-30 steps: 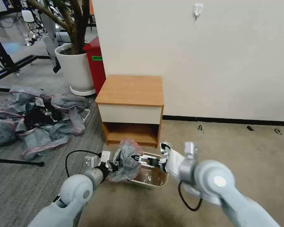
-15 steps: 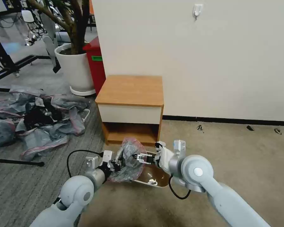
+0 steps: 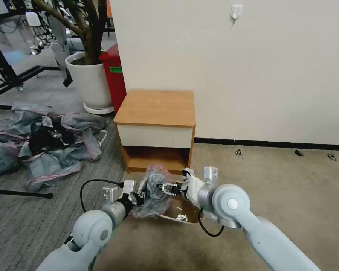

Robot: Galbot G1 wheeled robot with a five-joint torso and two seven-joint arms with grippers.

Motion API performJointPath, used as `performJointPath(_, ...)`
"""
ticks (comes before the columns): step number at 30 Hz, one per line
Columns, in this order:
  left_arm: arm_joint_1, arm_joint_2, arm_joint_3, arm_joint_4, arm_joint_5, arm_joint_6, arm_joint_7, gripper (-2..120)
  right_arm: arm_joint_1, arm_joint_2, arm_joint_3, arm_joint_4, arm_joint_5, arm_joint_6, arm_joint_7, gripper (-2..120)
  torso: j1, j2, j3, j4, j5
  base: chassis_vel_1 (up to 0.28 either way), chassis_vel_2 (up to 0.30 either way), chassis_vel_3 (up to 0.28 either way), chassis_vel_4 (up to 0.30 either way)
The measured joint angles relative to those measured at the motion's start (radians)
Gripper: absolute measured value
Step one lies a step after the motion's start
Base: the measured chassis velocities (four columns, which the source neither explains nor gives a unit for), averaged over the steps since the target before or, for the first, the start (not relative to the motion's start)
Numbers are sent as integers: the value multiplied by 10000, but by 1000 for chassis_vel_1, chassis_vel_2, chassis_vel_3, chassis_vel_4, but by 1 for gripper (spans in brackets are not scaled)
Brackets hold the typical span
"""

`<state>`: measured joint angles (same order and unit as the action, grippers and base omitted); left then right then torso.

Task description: Pick up the garbage bag from the table and place it over the trash can.

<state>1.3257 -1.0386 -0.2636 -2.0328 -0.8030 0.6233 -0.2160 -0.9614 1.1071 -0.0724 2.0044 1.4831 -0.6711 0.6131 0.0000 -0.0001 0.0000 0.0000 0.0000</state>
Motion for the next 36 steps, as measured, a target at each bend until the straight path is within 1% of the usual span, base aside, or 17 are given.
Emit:
performJointPath(3, -23, -2, 24, 68, 0, 9, -66, 3, -51, 12, 15, 28, -36, 20, -77, 28, 0, 0, 0, 0, 0, 0, 0, 0, 0)
performJointPath(4, -23, -2, 24, 68, 0, 9, -66, 3, -51, 12, 15, 28, -36, 20, -77, 28, 0, 0, 0, 0, 0, 0, 0, 0, 0)
performJointPath(6, -41, -15, 46, 100, -1, 13, -101, 3, -67, 27, 17, 28, -65, 35, -135, 18, 0, 0, 0, 0, 0, 0, 0, 0, 0)
performJointPath(7, -41, -15, 46, 100, -1, 13, -101, 3, -67, 27, 17, 28, -65, 35, -135, 18, 0, 0, 0, 0, 0, 0, 0, 0, 0)
performJointPath(9, -64, -18, 94, 120, -6, 16, -110, 3, -87, 43, 16, 26, -96, 49, -202, 8, 0, 0, 0, 0, 0, 0, 0, 0, 0)
performJointPath(10, -64, -18, 94, 120, -6, 16, -110, 3, -87, 43, 16, 26, -96, 49, -202, 8, 0, 0, 0, 0, 0, 0, 0, 0, 0)
performJointPath(12, -119, -29, 153, 153, -13, 18, -119, 3, -106, 61, -15, 0, -229, 121, -331, 0, 0, 0, 0, 0, 0, 0, 0, 0, 0)
performJointPath(20, -186, -35, 236, 269, -19, 21, -130, 3, -147, -37, -144, 28, -715, 616, -733, 0, 0, 0, 0, 0, 0, 0, 0, 0, 0)
performJointPath(25, -186, -35, 237, 348, -16, 18, -130, 3, -134, -154, -63, 165, -697, 684, -759, 0, 0, 0, 0, 0, 0, 0, 0, 0, 0)
performJointPath(36, -92, -42, 112, 488, 6, -34, -117, 3, 177, -487, 550, 98, -265, 735, -727, 0, 0, 0, 0, 1, 0, 0, 0, 0, 0)
